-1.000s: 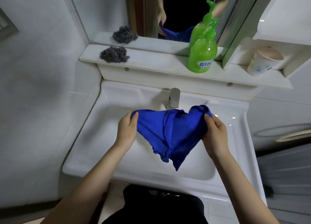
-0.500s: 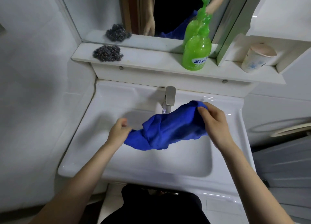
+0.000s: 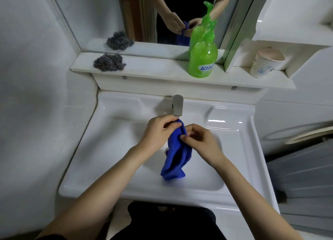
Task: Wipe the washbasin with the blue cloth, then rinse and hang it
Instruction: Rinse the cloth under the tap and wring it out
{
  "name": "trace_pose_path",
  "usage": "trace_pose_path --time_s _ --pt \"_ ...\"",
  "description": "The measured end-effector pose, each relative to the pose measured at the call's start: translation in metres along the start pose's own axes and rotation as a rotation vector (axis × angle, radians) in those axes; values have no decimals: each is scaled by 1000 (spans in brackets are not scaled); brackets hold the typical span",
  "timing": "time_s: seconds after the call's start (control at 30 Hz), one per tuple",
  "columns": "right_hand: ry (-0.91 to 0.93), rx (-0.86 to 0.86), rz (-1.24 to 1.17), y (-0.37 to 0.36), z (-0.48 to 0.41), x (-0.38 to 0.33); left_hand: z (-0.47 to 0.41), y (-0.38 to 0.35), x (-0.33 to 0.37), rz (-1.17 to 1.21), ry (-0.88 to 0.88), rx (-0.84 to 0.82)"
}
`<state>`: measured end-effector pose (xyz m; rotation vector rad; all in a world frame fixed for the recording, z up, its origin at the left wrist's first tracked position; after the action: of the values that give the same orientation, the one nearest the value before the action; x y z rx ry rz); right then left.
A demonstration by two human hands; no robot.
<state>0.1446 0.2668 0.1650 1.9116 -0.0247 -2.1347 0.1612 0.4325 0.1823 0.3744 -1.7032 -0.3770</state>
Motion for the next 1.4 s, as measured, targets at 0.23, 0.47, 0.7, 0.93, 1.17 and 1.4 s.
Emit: trace_pose_path --time_s 0.23,0.47,0.7,0.93,1.17,1.4 --pt "9 53 215 -18 9 41 6 8 15 27 -64 29" --pt "94 320 217 -54 3 38 10 27 25 77 -55 84" --pt "-69 255 242 -60 -9 59 15 50 16 62 -32 189" --pt "99 153 363 -24 -8 41 27 87 -33 95 182 329" --pt "178 5 501 0 3 22 43 75 -63 138 305 410" --pt "-79 -45 328 8 16 61 63 43 -120 147 552 248"
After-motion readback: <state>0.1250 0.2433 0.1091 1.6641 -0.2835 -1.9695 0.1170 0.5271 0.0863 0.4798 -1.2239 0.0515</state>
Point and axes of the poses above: each hand's wrist, its own z-axis away from the middle knuckle, its own y-axis out of the back of the hand, x = y × z, the point moved 2 cm from there along -z, towards the middle knuckle, and after that the axes turned 5 degrees about x, right-handed, at the moved point
